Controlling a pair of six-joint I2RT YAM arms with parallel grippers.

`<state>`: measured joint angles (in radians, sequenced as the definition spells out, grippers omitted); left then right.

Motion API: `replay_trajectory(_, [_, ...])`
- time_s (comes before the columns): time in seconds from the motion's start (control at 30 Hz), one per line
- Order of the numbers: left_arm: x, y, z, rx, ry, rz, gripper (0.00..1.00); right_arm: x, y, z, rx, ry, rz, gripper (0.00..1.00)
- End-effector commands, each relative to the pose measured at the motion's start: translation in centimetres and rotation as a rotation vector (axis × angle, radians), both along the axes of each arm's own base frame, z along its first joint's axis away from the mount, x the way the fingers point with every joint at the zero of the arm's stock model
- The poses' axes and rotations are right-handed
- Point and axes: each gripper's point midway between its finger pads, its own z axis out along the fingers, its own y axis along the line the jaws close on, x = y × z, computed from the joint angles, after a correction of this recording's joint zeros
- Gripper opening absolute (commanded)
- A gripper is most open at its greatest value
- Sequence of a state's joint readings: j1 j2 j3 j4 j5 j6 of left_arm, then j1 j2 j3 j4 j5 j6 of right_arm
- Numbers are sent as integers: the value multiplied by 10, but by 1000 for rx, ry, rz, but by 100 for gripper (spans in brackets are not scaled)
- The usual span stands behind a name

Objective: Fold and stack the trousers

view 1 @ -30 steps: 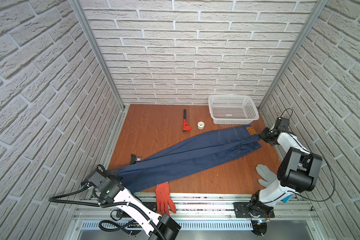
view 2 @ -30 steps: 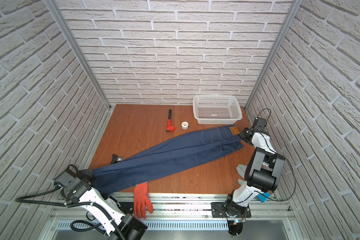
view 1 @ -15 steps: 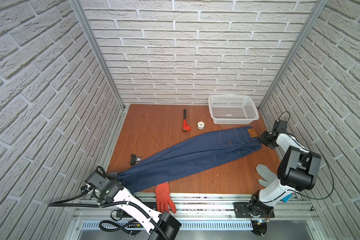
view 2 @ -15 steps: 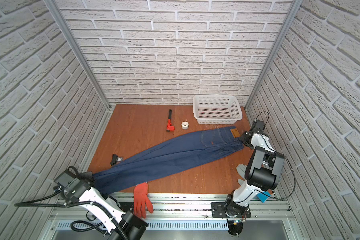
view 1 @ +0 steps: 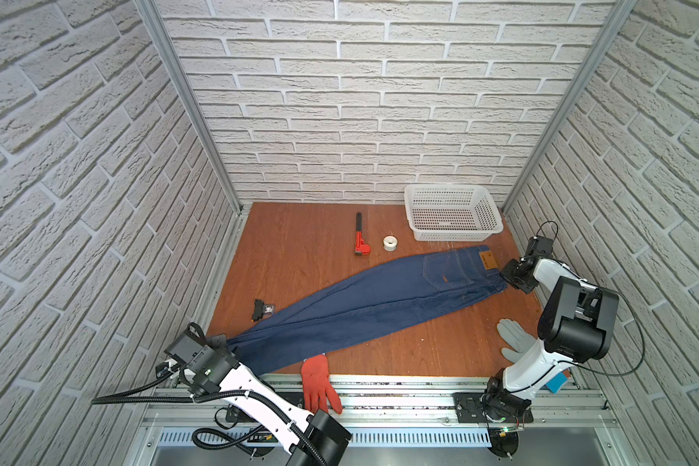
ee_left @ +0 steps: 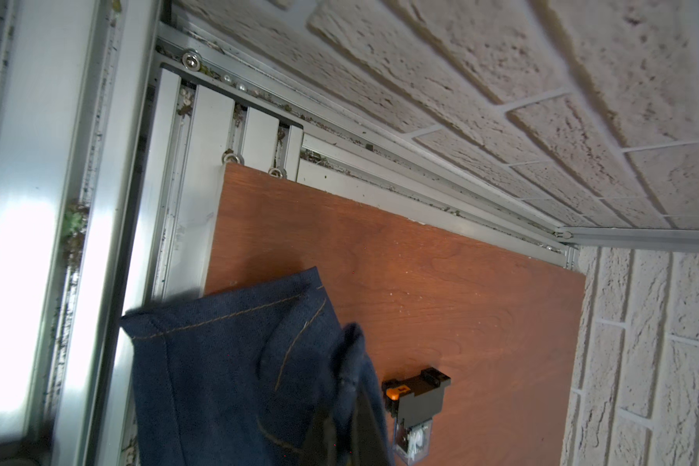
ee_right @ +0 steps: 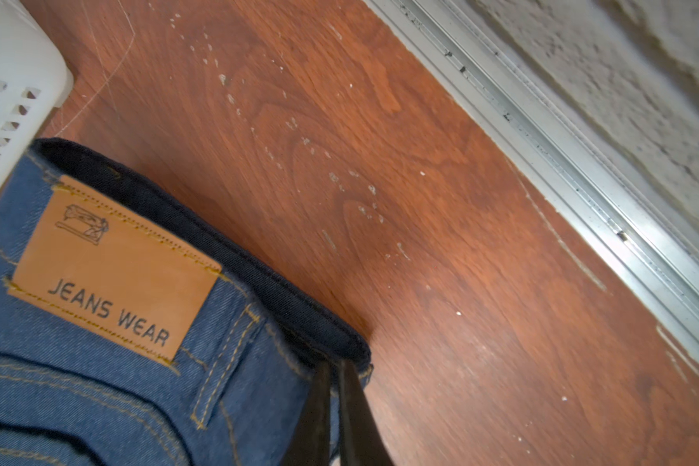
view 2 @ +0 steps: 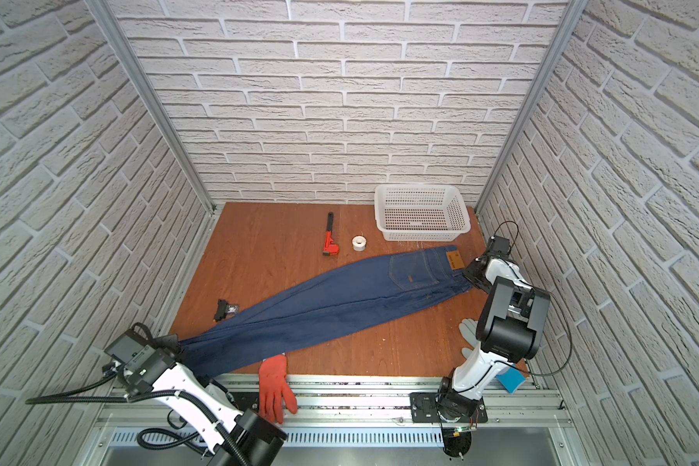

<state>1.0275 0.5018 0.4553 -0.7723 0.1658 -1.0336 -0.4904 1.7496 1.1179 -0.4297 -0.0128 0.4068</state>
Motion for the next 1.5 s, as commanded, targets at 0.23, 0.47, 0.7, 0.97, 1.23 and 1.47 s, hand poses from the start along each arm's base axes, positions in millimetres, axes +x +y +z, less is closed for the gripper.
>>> replay_trajectory(0.23, [-9, 8, 3, 20, 29, 55, 8, -8, -7, 0, -23, 23, -31, 30])
replay_trajectory(0.47, [-2, 8, 20, 31, -11, 36, 68, -3, 11, 46, -51, -51, -5, 42])
replay_trajectory(0.7, [11, 10, 62, 46, -66, -7, 80, 11, 58, 116, -86, -157, 75, 55])
replay_trajectory(0.97, [53, -20, 63, -78, -137, -263, 70, 34, 162, 106, 57, -108, 336, 53])
replay_trajectory(1.23, [69, -69, 11, -231, 27, -491, 61, 35, 186, 65, 143, 1, 377, 45])
replay_trajectory(1.47, [57, -95, -24, -287, 126, -547, 71, 34, 198, 36, 180, 63, 405, 44])
